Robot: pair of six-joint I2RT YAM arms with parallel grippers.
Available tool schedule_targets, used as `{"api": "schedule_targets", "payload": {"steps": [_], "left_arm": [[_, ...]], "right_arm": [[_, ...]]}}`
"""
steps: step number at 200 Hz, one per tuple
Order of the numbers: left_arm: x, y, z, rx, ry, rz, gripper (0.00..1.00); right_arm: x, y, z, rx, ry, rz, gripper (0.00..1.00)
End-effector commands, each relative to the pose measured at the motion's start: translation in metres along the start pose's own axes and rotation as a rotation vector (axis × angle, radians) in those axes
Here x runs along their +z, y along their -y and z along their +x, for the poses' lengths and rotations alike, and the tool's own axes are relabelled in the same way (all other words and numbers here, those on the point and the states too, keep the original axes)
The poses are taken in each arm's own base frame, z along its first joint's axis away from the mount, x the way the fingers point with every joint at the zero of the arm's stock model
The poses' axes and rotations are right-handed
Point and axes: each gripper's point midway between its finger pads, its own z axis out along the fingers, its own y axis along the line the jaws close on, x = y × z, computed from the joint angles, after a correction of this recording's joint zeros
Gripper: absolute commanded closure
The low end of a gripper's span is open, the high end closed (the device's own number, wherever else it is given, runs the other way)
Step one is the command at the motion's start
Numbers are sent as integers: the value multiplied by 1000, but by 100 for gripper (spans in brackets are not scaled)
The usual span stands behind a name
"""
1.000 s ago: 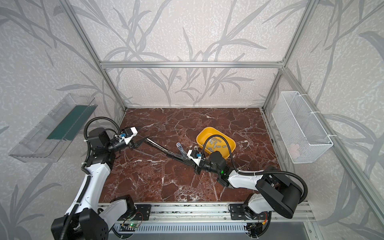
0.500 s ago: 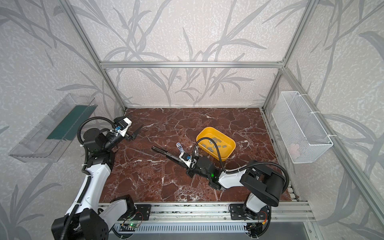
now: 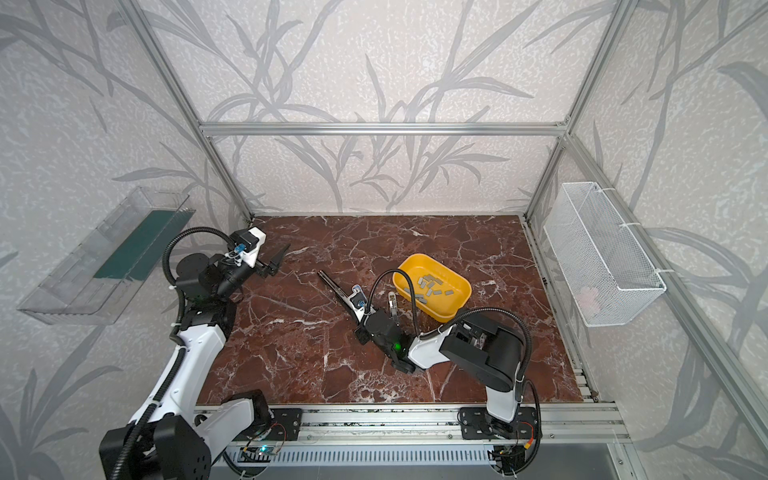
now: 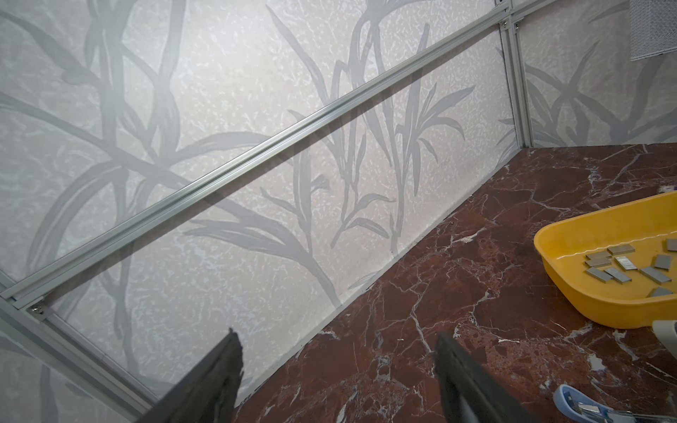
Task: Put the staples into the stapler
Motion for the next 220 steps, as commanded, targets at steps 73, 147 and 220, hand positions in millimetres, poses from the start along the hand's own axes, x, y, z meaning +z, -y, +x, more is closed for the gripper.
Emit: {"api": "schedule_targets", "payload": {"steps": [73,147,220], "left_arm": [[7,-29,-23,-108,30,-122,17],[-24,-88,-53,-1025,54,-537,1],[-21,-19,61,-1209,69,-480,1]], "right_arm": [[25,-4,-9,60,56,75,86],[10,-8,-18,103,70,43,60],[-63,50,-93,194,150,147,51]]}}
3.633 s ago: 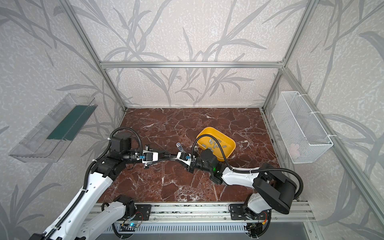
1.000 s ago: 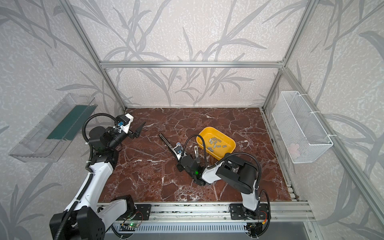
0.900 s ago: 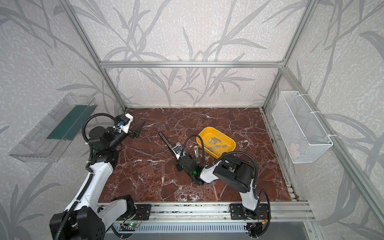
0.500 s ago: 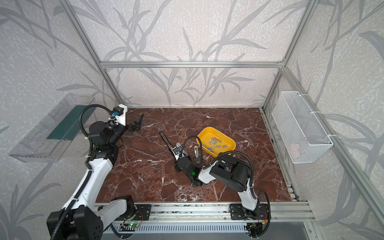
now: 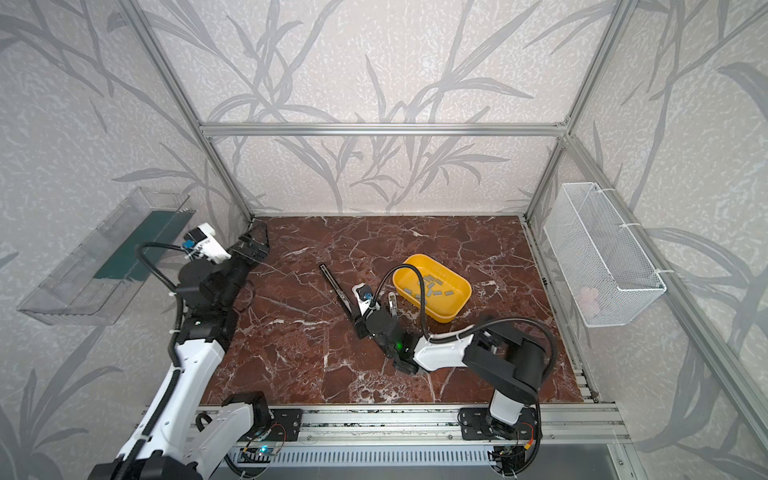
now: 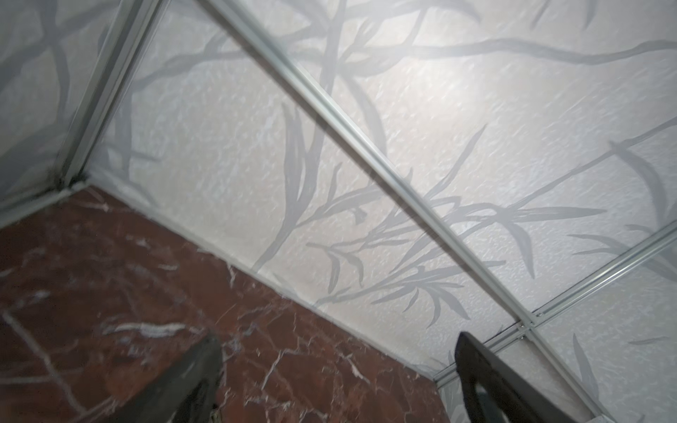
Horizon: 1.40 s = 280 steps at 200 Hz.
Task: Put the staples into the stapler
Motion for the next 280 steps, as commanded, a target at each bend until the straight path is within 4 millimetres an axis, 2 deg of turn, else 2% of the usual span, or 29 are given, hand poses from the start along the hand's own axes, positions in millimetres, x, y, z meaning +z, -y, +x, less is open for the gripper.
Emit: {"api": "schedule_targets", "payload": {"steps": [1,9,20,33,47,61,75,92,116,145,169,186,213,255,280], "left_arm": [[4,-19,14,0,58,2,1],[9,-33,24,60,58,-47,1],[20,-52,36,46,46,-124,1],[38,-54,52,77,-9,-117,1],[52,-60,68,100,-9,-188,1],[64,-57,86,186,-8,-283,1],[74,-56,108,257,-32,-368,1],[90,-48,131,290,-50,-352,1],[116,-28,164,367,-82,-276,1],[148,-8,205,479,-140,-255,1],[174,-1,228,550,-159,-245,1],[189,-4,235,605,-160,-289,1],[200,2,239,649,-144,-289,1],[215,11,251,735,-122,-322,1],[213,17,250,707,-115,-288,1]], "right_arm": [[-15,36,-28,32,19,83,51],[-14,60,-40,66,17,112,51],[-15,88,-56,103,15,155,51],[-16,119,-71,113,12,229,52],[-16,138,-75,79,-10,301,52],[-17,157,-63,56,-76,393,53],[-18,177,-33,102,-184,430,57],[-18,195,-2,158,-277,438,62],[-25,221,10,128,-328,546,64],[-39,228,17,158,-338,559,64],[-50,230,36,151,-436,562,64],[-55,229,51,145,-513,559,65],[-62,228,66,139,-575,557,67],[-72,232,76,134,-597,587,68],[-71,233,83,134,-611,586,70]]}}
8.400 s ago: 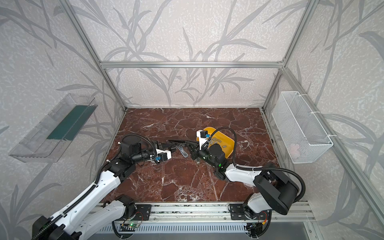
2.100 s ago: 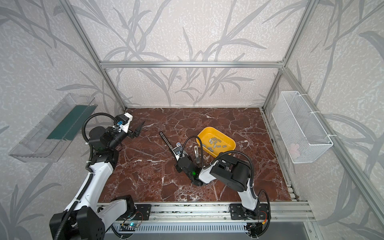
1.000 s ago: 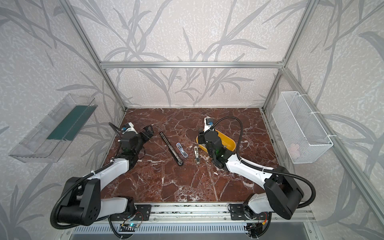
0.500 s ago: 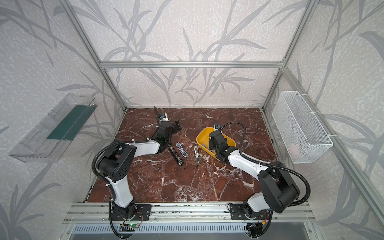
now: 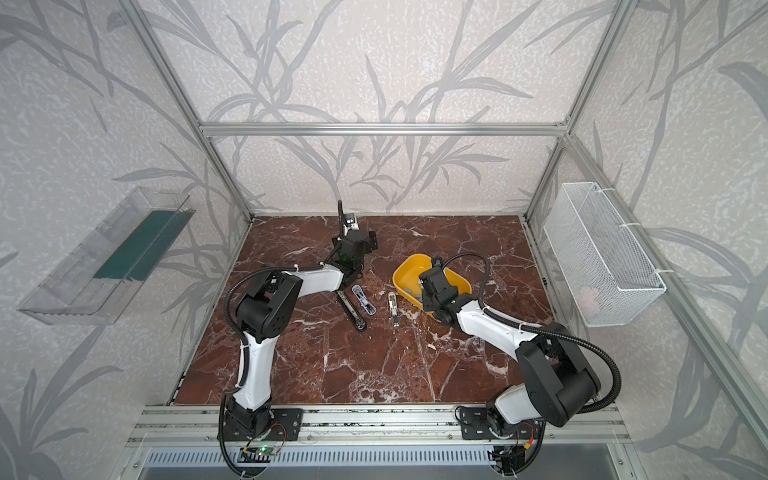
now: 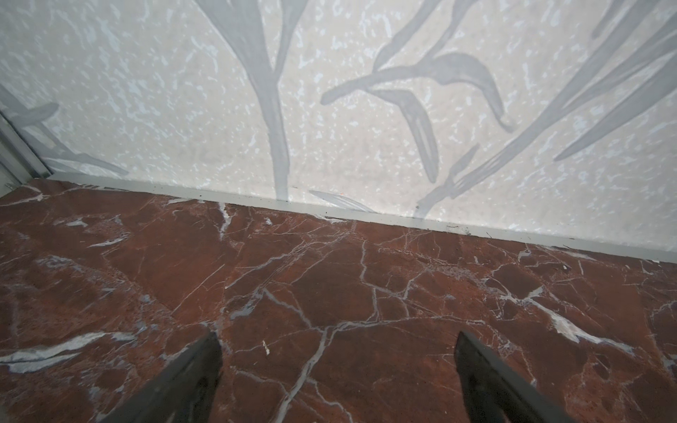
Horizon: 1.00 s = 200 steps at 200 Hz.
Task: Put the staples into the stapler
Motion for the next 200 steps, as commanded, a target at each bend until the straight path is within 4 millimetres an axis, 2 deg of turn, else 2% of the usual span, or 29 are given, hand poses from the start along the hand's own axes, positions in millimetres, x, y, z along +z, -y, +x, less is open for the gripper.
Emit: {"api": "schedule_targets", "payload": {"steps": [1,70,124,200], "left_arm": [[-4,0,-7,9,25,-17,1],[-5,10,-11,21,35,6,1],[-7,18,-10,45,66,-5,1],[-4,34,-10,170,76,-83,1]], "right_arm": [[3,6,12,1,-34,24,70],[8,9,22,-10,-72,43,73],[17,-1,32,-22,-120,9,78],[15,-23,39,-55,-125,-35,81]]}}
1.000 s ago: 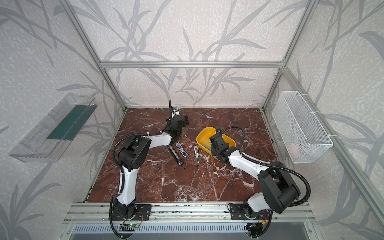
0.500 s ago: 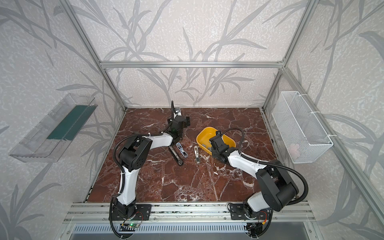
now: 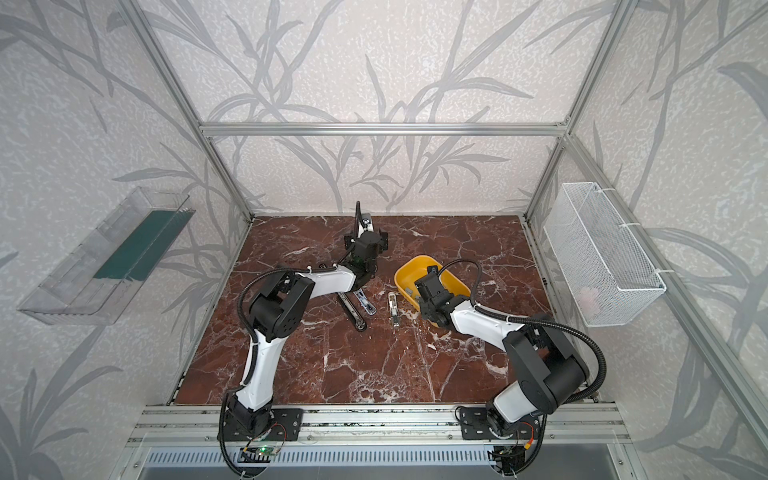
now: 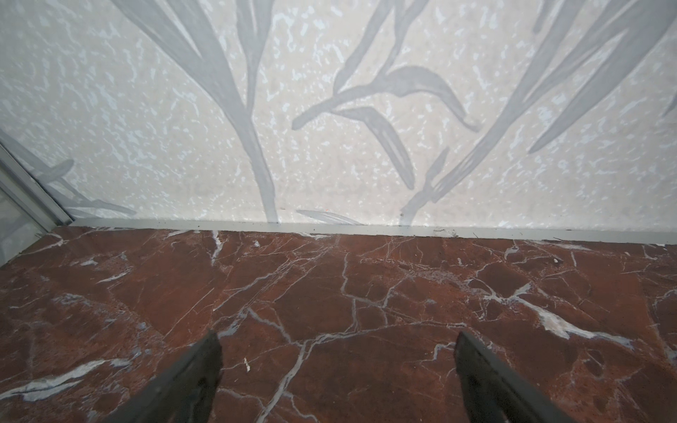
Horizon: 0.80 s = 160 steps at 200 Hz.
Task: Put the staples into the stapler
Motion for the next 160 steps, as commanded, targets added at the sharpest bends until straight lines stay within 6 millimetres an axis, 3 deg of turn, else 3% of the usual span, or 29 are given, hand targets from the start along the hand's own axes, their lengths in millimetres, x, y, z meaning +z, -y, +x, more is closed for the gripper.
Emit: {"api": "schedule_targets", "payload": {"steps": [1,87,123,160], "left_arm": [[1,-1,-5,44,9,-48,1],[-3,5,-15,127,36,-143,1],[-20,-2,-24,129,43,-140,1],[-52,-21,-49,85,31,-68,1]], "right_arm": [[1,-8,4,-5,-20,-13,81],[-7,-13,3,-2,3,-27,82],[-7,-17,6,3,8,-32,85],[-12,-27,3,40,56,-63,85]]}}
